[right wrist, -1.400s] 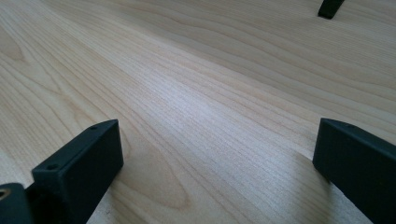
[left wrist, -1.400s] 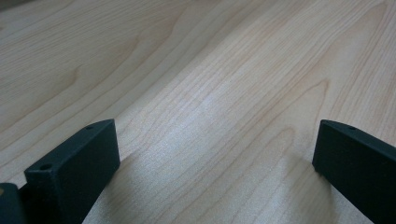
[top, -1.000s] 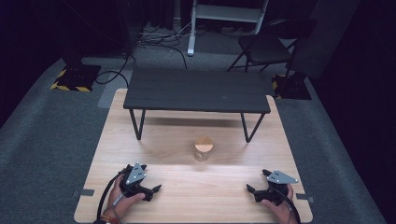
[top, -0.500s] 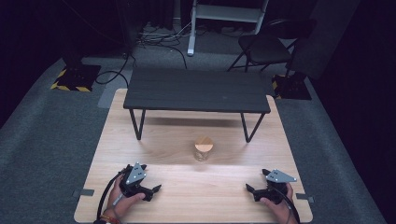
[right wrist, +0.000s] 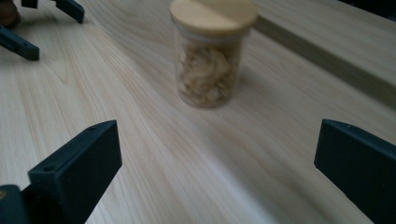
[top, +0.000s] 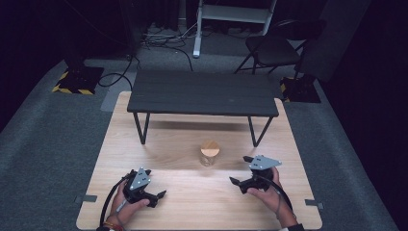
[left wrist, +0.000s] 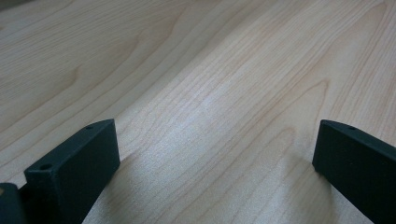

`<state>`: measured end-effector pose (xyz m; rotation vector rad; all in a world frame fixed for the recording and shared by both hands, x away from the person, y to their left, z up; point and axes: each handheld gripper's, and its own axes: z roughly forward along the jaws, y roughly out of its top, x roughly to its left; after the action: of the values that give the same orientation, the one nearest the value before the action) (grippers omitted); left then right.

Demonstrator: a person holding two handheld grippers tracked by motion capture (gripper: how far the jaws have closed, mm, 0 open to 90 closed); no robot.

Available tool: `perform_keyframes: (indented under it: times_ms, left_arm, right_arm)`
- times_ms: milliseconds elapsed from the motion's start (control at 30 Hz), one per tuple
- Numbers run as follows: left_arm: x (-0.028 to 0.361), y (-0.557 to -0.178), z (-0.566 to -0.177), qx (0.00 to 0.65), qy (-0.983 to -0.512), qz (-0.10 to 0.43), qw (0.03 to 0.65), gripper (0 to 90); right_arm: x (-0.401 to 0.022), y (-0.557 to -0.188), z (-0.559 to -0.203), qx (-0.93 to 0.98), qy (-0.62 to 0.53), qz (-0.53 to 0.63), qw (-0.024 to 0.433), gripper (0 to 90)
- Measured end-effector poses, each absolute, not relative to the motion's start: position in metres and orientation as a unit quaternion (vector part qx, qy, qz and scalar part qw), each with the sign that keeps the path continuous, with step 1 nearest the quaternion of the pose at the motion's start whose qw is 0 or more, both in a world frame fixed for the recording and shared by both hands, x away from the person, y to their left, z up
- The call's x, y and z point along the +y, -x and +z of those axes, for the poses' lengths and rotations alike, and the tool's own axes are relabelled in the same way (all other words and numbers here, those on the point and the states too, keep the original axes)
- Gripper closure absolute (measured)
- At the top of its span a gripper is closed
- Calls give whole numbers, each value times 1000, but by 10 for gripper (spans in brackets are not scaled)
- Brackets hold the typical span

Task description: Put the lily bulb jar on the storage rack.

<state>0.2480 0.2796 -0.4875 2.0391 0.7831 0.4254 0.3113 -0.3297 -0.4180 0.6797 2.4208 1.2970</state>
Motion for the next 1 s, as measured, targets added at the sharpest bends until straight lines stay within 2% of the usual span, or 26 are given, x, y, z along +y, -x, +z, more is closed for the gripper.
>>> perform_keyframes:
  times_ms: [333, 567, 767, 867, 967, 1000]
  left_arm:
    - [280, -249, -488, 315, -822, 171, 442, 5]
    - [280, -249, -488, 314, -822, 171, 443, 5]
    - [280, -249, -488, 313, -823, 170, 443, 5]
    - [280, -249, -488, 312, -823, 170, 443, 5]
    - [280, -250, -488, 312, -823, 170, 443, 5]
    - [280, -250, -488, 312, -823, 170, 443, 5]
  right_arm:
    - [-277, -351, -403, 857, -212, 449, 137, 4]
    - [-253, -370, -410, 853, -233, 448, 128, 0]
    - [-250, -385, -421, 849, -247, 453, 113, 5]
    - [-246, -392, -426, 851, -257, 447, 103, 21]
    - [-241, -396, -432, 855, -258, 438, 106, 113]
    - [-241, -396, -432, 855, -258, 438, 106, 113]
